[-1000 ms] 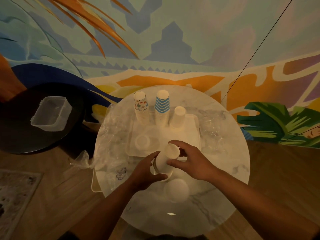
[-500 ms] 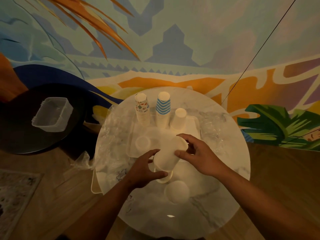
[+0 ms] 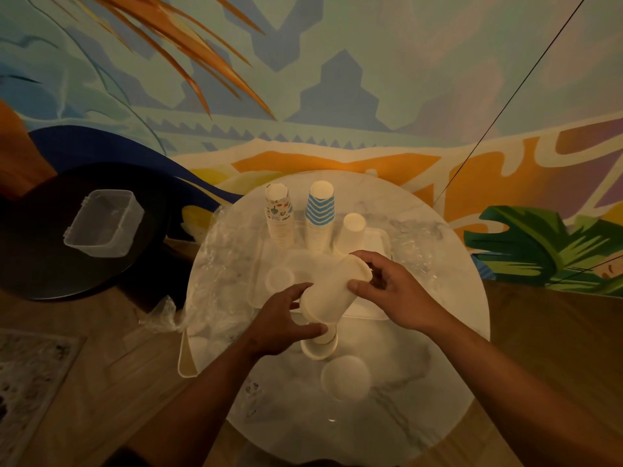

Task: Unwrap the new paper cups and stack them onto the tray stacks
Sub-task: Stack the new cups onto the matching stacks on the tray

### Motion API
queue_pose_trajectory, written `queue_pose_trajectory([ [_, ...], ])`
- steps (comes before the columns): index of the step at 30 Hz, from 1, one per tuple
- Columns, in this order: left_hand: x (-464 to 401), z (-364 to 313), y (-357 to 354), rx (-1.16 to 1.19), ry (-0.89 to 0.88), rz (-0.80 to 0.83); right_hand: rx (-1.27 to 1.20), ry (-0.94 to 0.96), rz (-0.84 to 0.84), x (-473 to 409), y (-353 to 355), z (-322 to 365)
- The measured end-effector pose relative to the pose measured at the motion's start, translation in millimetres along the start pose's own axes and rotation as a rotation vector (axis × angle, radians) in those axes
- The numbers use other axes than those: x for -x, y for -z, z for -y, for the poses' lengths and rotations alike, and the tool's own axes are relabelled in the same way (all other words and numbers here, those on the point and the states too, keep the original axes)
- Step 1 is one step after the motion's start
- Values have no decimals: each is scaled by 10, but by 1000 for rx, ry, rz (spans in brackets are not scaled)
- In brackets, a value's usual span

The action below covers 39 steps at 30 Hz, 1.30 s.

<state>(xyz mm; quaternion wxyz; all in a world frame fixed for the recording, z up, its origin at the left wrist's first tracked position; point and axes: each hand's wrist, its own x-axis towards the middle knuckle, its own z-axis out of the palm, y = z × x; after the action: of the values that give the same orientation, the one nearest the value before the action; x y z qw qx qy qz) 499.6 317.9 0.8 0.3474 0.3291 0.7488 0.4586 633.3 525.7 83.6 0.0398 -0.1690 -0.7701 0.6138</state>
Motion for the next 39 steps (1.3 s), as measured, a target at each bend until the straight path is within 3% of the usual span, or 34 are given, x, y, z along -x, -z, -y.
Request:
queue_pose_trajectory([
  [15,-145,-182,103,284,33,-77,-429,-107,-167,-211,-72,-16],
  [30,-279,-252,93,328,44,-135,-405,-166,-246,-346,2,6],
  [39,-259,-235,70,313,64,-69,-332,-103,-300,-347,48,31],
])
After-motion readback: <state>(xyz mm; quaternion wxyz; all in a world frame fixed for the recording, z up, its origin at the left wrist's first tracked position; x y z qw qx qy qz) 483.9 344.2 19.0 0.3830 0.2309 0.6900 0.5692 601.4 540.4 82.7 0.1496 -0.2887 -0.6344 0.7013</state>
